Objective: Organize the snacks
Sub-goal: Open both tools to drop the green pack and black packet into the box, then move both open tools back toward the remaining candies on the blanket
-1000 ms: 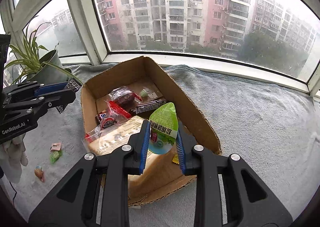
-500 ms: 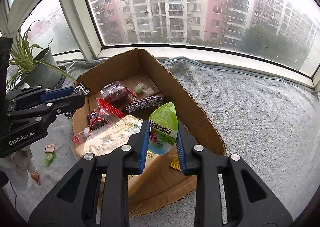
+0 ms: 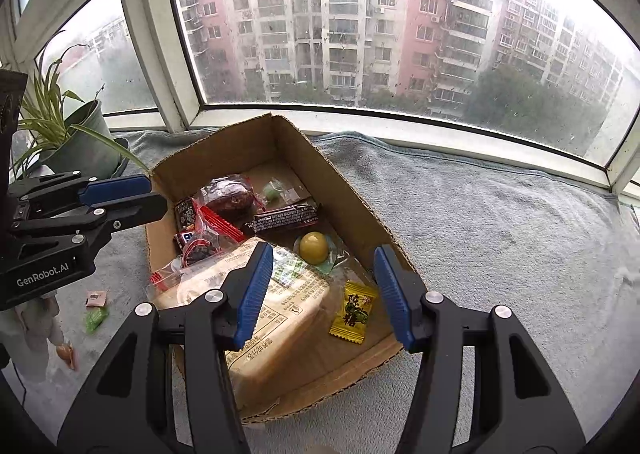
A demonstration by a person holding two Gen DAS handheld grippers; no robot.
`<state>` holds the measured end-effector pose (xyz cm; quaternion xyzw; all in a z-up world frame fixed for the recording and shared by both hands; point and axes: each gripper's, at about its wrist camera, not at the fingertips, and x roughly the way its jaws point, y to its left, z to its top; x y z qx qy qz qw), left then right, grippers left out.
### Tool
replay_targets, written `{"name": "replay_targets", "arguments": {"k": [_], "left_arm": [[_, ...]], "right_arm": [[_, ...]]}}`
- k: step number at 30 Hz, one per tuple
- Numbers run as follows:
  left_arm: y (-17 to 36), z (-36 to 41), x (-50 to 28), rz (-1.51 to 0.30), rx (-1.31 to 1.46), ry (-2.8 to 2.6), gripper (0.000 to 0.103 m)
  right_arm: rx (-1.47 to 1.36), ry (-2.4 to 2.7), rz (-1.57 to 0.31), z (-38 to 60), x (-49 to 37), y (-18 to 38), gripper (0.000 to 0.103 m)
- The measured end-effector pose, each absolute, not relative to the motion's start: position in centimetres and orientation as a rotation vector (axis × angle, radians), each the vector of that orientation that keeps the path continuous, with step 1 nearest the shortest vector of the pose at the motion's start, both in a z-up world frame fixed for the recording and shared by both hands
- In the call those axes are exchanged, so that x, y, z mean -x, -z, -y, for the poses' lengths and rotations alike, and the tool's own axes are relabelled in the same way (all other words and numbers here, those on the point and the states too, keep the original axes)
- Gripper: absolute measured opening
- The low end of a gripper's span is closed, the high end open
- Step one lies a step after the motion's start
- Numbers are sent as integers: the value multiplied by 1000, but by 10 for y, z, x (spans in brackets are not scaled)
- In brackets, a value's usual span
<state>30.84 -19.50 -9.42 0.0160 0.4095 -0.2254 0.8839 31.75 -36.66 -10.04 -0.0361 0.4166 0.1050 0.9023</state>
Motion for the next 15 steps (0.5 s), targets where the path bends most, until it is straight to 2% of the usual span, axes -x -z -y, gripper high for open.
{"name": "replay_targets", "arguments": {"k": [15], "left_arm": [[49,165,-258,-747,-75,458,28]], "right_arm": [[102,-264,-808,332,-255,60,55]]}}
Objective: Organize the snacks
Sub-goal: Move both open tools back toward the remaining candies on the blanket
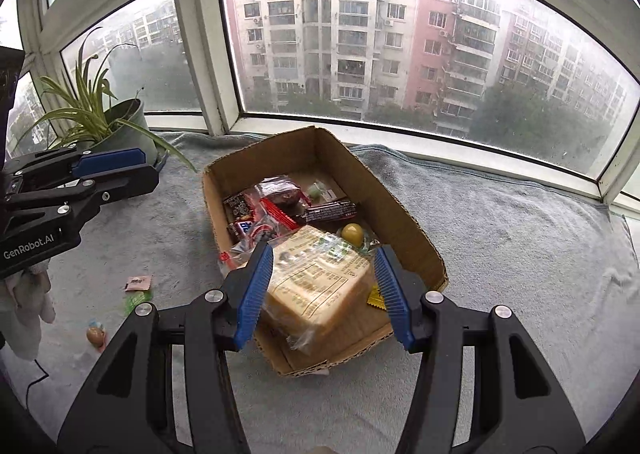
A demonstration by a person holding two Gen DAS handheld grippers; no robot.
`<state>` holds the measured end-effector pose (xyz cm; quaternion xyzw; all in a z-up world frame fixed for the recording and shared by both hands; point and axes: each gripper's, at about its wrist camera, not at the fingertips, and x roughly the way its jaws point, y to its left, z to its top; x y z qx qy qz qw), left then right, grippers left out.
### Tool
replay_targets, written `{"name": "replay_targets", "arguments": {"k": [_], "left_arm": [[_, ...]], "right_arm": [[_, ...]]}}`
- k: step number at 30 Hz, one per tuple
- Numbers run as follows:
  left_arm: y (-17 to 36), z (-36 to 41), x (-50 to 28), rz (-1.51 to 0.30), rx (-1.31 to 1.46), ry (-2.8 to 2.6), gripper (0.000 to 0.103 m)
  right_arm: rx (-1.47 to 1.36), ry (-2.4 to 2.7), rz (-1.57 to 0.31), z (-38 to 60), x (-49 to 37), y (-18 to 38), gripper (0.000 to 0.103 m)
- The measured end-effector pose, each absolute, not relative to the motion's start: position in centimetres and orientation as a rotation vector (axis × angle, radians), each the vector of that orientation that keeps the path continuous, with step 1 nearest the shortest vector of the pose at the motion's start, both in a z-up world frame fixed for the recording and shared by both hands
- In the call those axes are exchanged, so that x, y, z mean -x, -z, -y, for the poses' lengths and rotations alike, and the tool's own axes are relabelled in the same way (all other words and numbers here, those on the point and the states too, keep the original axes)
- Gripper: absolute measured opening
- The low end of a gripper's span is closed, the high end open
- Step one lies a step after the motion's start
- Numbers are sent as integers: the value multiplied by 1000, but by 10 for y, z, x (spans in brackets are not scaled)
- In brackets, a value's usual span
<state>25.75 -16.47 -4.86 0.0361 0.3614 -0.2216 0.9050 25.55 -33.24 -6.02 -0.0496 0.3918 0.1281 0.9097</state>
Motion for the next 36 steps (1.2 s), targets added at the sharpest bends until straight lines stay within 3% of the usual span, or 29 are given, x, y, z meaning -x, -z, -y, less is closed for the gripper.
{"name": "replay_targets", "arguments": {"k": [7,8,9,10,13,25,36], "left_arm": [[37,136,-226,-727,-70,456,28],[36,131,-222,-727,-72,457,28],[36,126,-217,-727,-74,453,29],[36,121,-213,-726,-74,448,30],[35,103,-199,-726,-68,432,38],[61,14,-156,-806,4,321,40],[127,0,-120,-969,45,332,42]], "right_arm": [[125,-307,-791,304,-216,45,57],[129,-310,-791,300,-211,45,60],[131,-315,-790,296,-206,45,74],[135,-326,-784,291,-200,45,79],[153,-358,-795,277,-185,47,79],[148,-473,-887,232,-129,94,79],[98,-513,-1019,197,-98,157,79]]}}
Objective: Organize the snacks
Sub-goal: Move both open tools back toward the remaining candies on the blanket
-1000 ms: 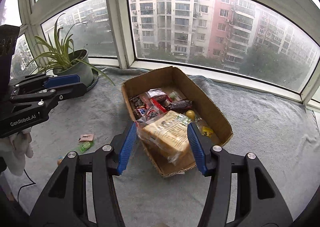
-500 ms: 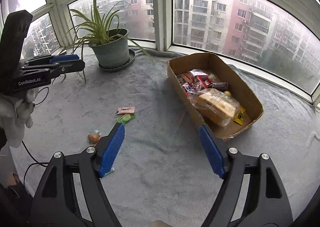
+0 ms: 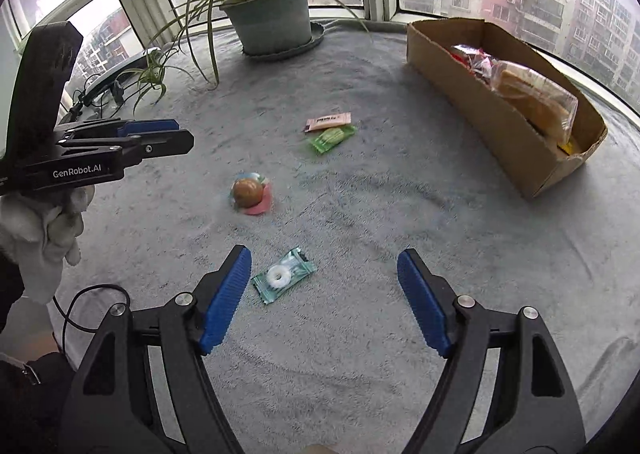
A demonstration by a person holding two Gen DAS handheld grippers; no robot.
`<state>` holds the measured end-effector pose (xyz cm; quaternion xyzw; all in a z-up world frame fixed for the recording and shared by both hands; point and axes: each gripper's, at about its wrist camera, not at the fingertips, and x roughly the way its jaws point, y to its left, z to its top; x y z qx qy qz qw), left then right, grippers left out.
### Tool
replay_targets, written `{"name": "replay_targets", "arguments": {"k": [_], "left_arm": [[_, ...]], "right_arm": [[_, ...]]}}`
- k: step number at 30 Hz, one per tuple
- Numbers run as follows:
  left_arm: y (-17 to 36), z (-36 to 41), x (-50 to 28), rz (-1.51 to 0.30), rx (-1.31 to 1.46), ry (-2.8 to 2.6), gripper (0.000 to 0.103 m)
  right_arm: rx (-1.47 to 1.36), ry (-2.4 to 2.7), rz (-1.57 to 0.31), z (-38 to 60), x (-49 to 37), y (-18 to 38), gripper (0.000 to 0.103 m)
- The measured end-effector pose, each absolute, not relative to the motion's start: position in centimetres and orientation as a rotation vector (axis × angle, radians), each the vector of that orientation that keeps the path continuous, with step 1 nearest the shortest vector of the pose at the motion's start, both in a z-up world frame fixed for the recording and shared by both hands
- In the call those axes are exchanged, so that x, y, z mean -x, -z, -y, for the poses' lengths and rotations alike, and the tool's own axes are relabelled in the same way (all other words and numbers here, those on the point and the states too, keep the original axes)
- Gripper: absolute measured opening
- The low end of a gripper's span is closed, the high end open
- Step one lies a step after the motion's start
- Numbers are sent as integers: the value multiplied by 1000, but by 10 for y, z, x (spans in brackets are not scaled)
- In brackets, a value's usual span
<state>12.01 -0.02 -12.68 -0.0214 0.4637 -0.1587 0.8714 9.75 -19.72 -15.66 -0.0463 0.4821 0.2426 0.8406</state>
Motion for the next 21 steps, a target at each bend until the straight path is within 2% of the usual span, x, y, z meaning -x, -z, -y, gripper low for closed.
{"name": "replay_targets", "arguments": {"k": [2,9,21], "left_arm": [[138,4,-114,-993,61,344,42],[162,15,-105,-1042,54,355,42],[179,26,-117,-1079,71,387,42]], "right_arm": [[86,-518,-1040,192,-94,166,77],[40,-513,-1133,183,-93,191,60],[69,-524,-1123,161,-98,196,59]]}}
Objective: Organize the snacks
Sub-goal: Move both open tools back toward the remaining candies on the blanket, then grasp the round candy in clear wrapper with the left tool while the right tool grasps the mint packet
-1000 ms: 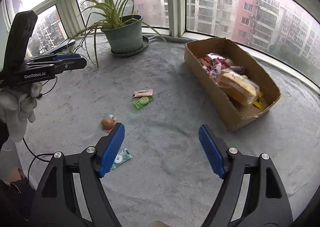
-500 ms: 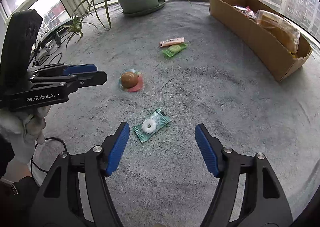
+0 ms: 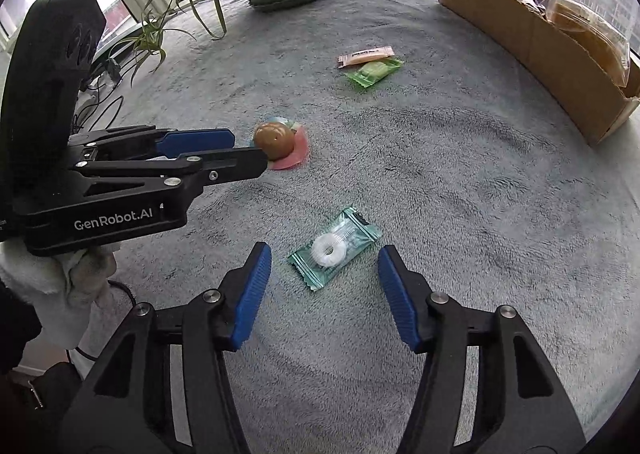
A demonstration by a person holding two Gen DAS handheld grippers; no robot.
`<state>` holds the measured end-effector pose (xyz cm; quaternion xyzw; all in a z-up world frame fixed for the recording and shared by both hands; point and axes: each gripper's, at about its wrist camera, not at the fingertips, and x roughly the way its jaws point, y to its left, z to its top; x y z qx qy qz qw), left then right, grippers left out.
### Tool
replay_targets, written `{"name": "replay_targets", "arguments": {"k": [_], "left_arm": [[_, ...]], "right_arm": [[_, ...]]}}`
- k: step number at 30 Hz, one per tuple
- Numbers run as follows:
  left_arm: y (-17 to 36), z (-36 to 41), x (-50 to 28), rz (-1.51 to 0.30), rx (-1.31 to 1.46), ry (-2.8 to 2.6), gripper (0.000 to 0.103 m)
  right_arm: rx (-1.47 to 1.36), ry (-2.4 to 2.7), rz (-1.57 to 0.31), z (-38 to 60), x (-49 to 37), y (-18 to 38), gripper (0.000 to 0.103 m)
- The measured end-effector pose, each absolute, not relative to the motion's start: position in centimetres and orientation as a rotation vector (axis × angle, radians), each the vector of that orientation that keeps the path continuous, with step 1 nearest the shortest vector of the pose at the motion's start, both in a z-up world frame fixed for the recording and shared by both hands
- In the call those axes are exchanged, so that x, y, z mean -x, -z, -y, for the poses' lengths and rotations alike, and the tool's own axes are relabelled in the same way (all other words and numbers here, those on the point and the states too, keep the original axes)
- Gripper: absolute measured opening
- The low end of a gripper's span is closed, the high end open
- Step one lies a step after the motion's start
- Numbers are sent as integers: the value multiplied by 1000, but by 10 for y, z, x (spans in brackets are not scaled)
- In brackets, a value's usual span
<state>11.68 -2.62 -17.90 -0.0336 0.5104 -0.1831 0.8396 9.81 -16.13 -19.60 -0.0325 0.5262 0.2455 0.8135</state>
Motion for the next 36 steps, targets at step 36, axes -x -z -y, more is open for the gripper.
{"name": "replay_targets", "arguments": {"k": [36], "left_arm": [[183,30,-124,-1035,116,350,30]], "right_arm": [[125,-493,-1084,167,-97,193,23]]}}
